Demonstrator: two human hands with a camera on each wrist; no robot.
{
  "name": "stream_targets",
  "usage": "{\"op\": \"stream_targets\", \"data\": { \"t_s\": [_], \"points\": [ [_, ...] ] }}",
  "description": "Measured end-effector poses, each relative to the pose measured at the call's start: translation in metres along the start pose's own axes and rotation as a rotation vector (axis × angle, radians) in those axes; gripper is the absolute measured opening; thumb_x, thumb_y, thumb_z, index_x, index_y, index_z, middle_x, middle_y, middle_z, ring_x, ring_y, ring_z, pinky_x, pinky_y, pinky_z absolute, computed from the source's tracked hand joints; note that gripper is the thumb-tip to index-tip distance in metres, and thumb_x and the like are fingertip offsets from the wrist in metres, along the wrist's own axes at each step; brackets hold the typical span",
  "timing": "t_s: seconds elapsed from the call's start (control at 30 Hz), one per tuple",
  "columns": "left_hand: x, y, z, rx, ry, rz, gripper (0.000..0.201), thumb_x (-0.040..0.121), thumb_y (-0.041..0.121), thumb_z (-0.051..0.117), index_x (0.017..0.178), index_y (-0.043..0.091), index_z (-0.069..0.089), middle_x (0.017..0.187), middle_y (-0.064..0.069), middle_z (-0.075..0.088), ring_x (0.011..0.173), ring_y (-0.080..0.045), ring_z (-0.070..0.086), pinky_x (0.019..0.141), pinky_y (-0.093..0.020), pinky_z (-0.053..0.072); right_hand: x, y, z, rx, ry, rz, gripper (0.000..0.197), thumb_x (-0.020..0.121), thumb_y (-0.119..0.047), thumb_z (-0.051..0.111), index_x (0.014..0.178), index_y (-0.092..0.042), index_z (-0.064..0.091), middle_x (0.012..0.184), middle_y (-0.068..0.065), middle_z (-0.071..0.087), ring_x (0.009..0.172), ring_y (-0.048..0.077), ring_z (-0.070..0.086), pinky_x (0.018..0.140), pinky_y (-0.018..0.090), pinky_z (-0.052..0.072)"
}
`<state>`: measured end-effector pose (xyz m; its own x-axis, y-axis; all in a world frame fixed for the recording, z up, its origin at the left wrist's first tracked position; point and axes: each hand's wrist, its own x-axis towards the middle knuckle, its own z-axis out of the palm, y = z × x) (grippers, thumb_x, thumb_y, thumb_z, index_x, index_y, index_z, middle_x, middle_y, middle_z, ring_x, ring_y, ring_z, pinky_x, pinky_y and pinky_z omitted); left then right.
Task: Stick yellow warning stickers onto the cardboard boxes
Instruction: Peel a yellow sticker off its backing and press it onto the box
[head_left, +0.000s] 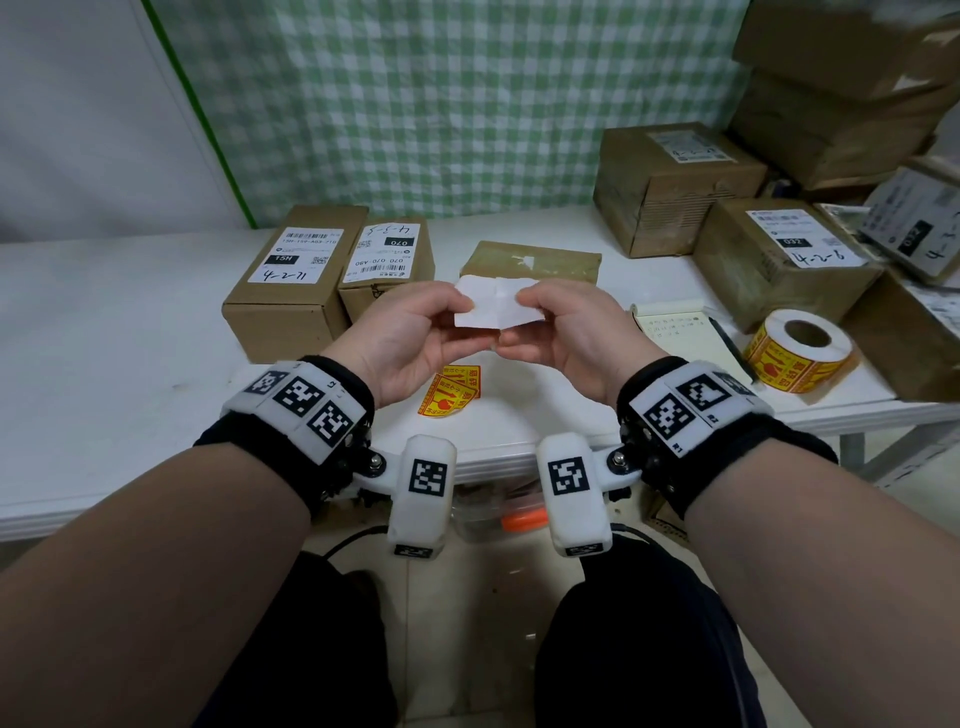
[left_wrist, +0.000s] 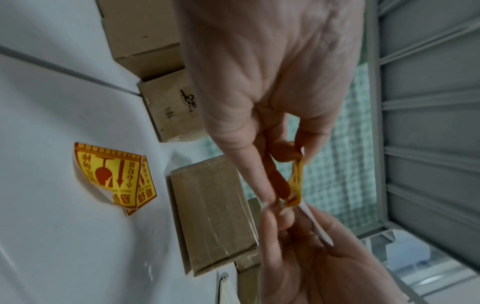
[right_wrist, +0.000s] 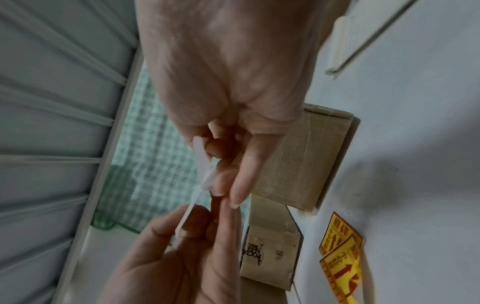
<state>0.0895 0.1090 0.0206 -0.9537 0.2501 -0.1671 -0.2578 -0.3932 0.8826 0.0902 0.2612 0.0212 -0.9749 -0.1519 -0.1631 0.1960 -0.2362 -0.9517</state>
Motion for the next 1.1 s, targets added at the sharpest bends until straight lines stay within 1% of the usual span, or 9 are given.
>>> {"op": "stream_targets", "data": {
  "t_s": [0.17, 0.3, 0.4, 0.47, 0.57, 0.63, 0.77, 0.9, 1.1],
  "points": [
    [0.002, 0.0, 0.005, 0.169, 0.037, 0.07, 0.018, 0.086, -0.01, 0.041, 0.077, -0.001, 0.055, 0.091, -0.018, 0.058, 0.087, -0.028, 0.063, 0.068, -0.029, 0.059, 0.002, -0.002, 0.001, -0.274, -0.004, -0.045, 0.015, 0.091, -0.027, 0.059, 0.088, -0.012, 0.059, 0.072, 0.003, 0.059, 0.048, 0.009, 0.056, 0.052, 0.024, 0.053],
    [0.002, 0.0, 0.004, 0.207, 0.043, 0.068, 0.018, 0.086, -0.01, 0.041, 0.08, 0.001, 0.053, 0.091, -0.018, 0.058, 0.081, -0.024, 0.063, 0.064, -0.025, 0.058, 0.003, 0.002, 0.001, -0.347, 0.029, -0.079, 0.01, 0.087, -0.019, 0.064, 0.084, -0.011, 0.059, 0.074, 0.005, 0.06, 0.056, 0.015, 0.056, 0.048, 0.022, 0.051],
    [0.002, 0.0, 0.001, 0.168, 0.002, 0.056, 0.022, 0.088, -0.01, 0.04, 0.098, -0.004, 0.058, 0.096, -0.019, 0.062, 0.087, -0.026, 0.064, 0.073, -0.028, 0.059, 0.003, 0.003, 0.002, -0.35, 0.038, -0.088, 0.006, 0.089, -0.016, 0.061, 0.084, -0.013, 0.059, 0.078, 0.005, 0.061, 0.06, 0.017, 0.058, 0.049, 0.021, 0.052],
    [0.002, 0.0, -0.002, 0.15, -0.019, 0.041, 0.024, 0.09, -0.004, 0.044, 0.109, -0.007, 0.057, 0.105, -0.022, 0.061, 0.094, -0.029, 0.063, 0.08, -0.03, 0.057, 0.004, 0.004, 0.002, -0.362, 0.045, -0.101, 0.005, 0.089, -0.016, 0.06, 0.087, -0.012, 0.059, 0.081, 0.006, 0.062, 0.064, 0.019, 0.061, 0.05, 0.023, 0.053],
    [-0.002, 0.0, -0.001, 0.092, -0.051, 0.019, 0.02, 0.091, 0.017, 0.053, 0.1, 0.003, 0.064, 0.099, -0.014, 0.067, 0.09, -0.023, 0.066, 0.084, -0.031, 0.056, 0.007, 0.005, 0.003, -0.369, 0.064, -0.121, 0.009, 0.09, -0.014, 0.058, 0.096, -0.007, 0.059, 0.085, 0.012, 0.064, 0.067, 0.025, 0.063, 0.052, 0.026, 0.054],
    [-0.002, 0.001, 0.001, 0.092, -0.049, 0.015, 0.022, 0.09, 0.024, 0.055, 0.095, 0.007, 0.067, 0.095, -0.009, 0.07, 0.088, -0.02, 0.069, 0.082, -0.029, 0.057, 0.008, 0.006, 0.003, -0.373, 0.08, -0.129, 0.011, 0.09, -0.014, 0.058, 0.097, -0.006, 0.059, 0.083, 0.013, 0.064, 0.065, 0.025, 0.063, 0.054, 0.028, 0.055],
    [0.0, 0.0, 0.007, 0.279, 0.019, 0.04, 0.017, 0.089, 0.015, 0.059, 0.094, -0.001, 0.064, 0.09, -0.01, 0.069, 0.079, -0.016, 0.07, 0.071, -0.021, 0.057, 0.009, 0.008, 0.006, -0.407, 0.087, -0.144, 0.012, 0.088, -0.019, 0.061, 0.082, -0.009, 0.062, 0.073, 0.009, 0.063, 0.06, 0.022, 0.061, 0.055, 0.029, 0.056],
    [0.003, 0.001, 0.008, 0.309, 0.083, 0.054, 0.014, 0.092, 0.009, 0.054, 0.094, -0.002, 0.063, 0.087, -0.011, 0.069, 0.068, -0.013, 0.071, 0.06, -0.018, 0.056, 0.011, 0.009, 0.008, -0.396, 0.064, -0.13, 0.025, 0.088, -0.023, 0.062, 0.098, -0.001, 0.066, 0.081, 0.013, 0.065, 0.06, 0.02, 0.061, 0.055, 0.028, 0.055],
    [0.002, 0.0, 0.007, 0.197, 0.08, 0.039, 0.015, 0.094, 0.008, 0.051, 0.088, 0.003, 0.063, 0.07, -0.004, 0.072, 0.064, -0.013, 0.07, 0.057, -0.018, 0.055, 0.006, 0.004, 0.007, -0.316, -0.028, -0.086, 0.021, 0.095, -0.015, 0.051, 0.107, 0.0, 0.059, 0.079, 0.011, 0.061, 0.057, 0.018, 0.058, 0.058, 0.024, 0.057]
  ]
}}
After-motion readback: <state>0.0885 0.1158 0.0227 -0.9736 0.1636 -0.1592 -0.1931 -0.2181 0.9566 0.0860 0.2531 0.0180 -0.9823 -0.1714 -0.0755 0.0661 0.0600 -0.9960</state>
